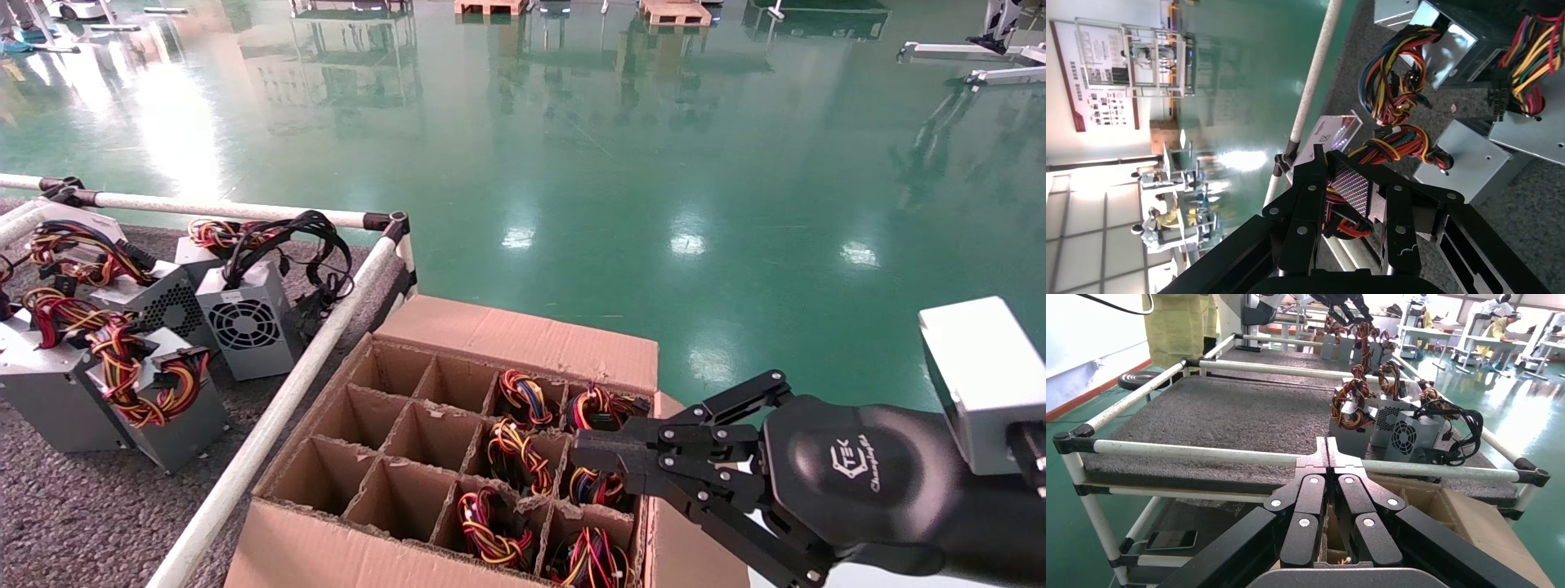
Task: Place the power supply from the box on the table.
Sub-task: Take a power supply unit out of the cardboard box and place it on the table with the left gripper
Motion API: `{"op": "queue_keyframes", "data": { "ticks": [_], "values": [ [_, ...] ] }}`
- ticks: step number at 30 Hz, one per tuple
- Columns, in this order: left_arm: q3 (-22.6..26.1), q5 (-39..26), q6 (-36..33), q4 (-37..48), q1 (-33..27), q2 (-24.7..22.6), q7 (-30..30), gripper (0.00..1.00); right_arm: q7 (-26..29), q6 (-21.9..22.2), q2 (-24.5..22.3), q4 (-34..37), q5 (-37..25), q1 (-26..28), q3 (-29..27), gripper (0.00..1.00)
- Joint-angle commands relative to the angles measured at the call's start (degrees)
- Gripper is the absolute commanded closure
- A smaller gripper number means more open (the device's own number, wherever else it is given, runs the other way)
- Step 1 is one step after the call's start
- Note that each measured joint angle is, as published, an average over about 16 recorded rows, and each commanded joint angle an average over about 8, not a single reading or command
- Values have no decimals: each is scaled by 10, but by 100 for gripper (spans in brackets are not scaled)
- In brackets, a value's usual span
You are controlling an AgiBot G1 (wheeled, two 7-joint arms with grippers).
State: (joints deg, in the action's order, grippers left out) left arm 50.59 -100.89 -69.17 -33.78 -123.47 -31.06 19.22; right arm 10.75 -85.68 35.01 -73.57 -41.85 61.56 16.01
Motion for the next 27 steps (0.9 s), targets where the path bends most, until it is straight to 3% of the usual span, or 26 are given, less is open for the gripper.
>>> {"op": "queue_keyframes", "data": {
  "ticks": [1, 2, 3, 10, 27],
  "values": [
    [1, 2, -2, 1, 0, 0, 0, 100, 0, 0, 0, 0, 0, 0, 0, 100],
    [2, 3, -3, 2, 0, 0, 0, 99, 0, 0, 0, 0, 0, 0, 0, 100],
    [2, 3, -4, 2, 0, 0, 0, 89, 0, 0, 0, 0, 0, 0, 0, 100],
    [3, 7, -9, 8, 0, 2, 0, 3, 0, 0, 0, 0, 0, 0, 0, 100],
    [4, 8, -11, 22, 2, 1, 2, 0, 0, 0, 0, 0, 0, 0, 0, 100]
  ]
}}
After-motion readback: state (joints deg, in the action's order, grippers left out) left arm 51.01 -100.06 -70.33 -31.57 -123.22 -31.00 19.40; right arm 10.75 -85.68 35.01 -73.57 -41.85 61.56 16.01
